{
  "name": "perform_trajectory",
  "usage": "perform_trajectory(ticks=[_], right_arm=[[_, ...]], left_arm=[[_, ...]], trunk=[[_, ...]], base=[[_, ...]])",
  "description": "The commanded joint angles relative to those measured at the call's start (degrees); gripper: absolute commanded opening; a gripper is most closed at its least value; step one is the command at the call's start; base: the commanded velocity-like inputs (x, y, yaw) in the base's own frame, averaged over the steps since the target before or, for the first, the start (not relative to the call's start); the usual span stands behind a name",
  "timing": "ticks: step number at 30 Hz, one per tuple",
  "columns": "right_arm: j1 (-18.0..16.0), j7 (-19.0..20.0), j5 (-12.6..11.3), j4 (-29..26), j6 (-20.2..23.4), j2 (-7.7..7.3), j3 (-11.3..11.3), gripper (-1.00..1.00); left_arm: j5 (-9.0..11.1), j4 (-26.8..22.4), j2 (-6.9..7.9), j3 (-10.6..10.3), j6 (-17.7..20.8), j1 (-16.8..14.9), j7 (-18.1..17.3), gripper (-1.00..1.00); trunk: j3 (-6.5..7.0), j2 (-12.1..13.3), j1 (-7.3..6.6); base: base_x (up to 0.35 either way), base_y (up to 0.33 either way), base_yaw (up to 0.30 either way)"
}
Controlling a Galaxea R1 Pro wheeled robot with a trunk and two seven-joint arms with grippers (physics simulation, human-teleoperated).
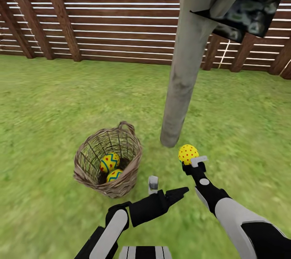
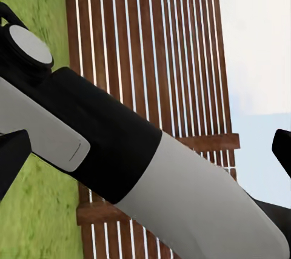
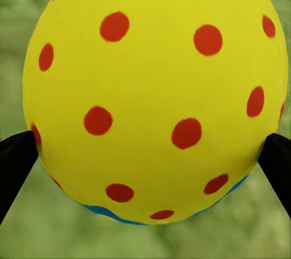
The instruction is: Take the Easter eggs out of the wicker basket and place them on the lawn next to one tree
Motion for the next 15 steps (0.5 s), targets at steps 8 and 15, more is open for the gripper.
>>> perform_trajectory(ticks=[8, 15], right_arm=[[0.0, -0.5, 0.5, 0.1, -0.2, 0.09, 0.4, -1.0], [0.2, -0.5, 0.9, 0.4, -0.4, 1.88, 0.4, -1.0]], left_arm=[[0.4, 0.1, -0.09, -1.1, 0.4, 0.0, 0.1, 1.0], [0.4, 0.0, -0.02, -1.2, -0.9, 0.0, 0.0, 1.0]], trunk=[[-0.04, 0.0, -0.01], [-0.7, -0.1, 0.07]], base=[[0.016, -0.271, 0.276], [0.01, -0.022, 0.022]])
